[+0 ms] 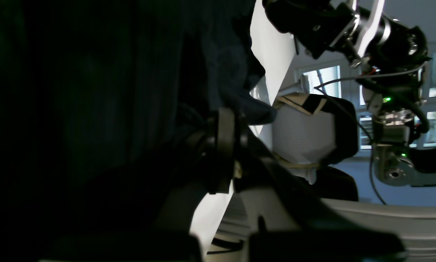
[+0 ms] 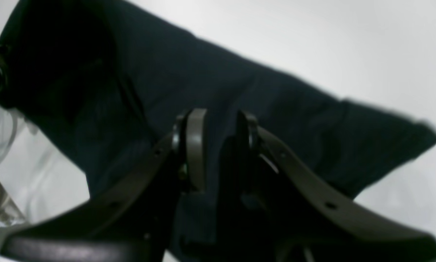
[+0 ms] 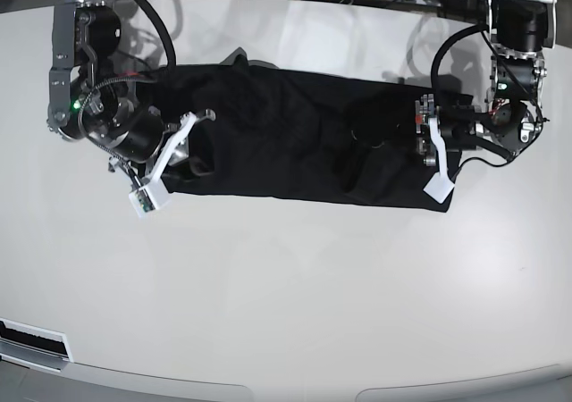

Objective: Layout the t-shirt on the table in an organized manner, then fold the t-shirt properly
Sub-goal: 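Grasp the folded end with the left gripper and press it flat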

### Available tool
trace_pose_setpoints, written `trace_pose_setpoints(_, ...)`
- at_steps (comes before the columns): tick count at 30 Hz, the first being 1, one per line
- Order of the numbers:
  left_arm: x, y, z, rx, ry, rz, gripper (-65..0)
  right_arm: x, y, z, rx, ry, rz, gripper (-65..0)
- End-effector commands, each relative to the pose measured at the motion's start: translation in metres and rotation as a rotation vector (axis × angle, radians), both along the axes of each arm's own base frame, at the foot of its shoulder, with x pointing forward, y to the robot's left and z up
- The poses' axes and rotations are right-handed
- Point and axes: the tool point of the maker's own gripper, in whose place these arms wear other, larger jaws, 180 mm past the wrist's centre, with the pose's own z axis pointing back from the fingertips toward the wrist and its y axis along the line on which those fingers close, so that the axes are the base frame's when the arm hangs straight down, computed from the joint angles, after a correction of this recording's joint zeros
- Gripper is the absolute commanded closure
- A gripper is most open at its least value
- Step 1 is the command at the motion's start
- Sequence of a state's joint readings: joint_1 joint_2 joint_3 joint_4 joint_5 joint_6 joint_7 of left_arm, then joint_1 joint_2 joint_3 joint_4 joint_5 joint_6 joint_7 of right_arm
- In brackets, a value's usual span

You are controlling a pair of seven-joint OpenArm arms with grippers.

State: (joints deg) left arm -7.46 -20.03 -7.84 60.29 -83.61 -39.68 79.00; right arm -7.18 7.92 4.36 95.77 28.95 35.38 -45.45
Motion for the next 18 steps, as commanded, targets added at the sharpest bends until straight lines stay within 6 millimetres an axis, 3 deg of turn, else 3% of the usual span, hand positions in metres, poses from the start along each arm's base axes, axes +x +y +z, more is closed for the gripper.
trace_pose_setpoints(1, 0.013, 0.005, 0.013, -0.016, -0.048, 0.026, 0.0, 0.012, 0.001, 0.021, 0.021, -0.072, -0.002, -16.8)
trace_pose_setpoints(8, 0.011, -0.001, 0.01, -0.045, -0.042, 0.063, 0.0, 0.021, 0.002, 0.055, 0.007, -0.169, -0.006, -16.8)
trace_pose_setpoints(11, 0.019, 0.005, 0.019, -0.021, -0.077, 0.038, 0.0, 0.021, 0.001, 0.058, -0.005, -0.172, -0.002, -16.8)
trace_pose_setpoints(18, 0.056, 0.069, 0.087, 0.09, -0.33, 0.14, 0.0, 0.012, 0.0, 0.046, -0.033, -0.116, 0.01, -16.8)
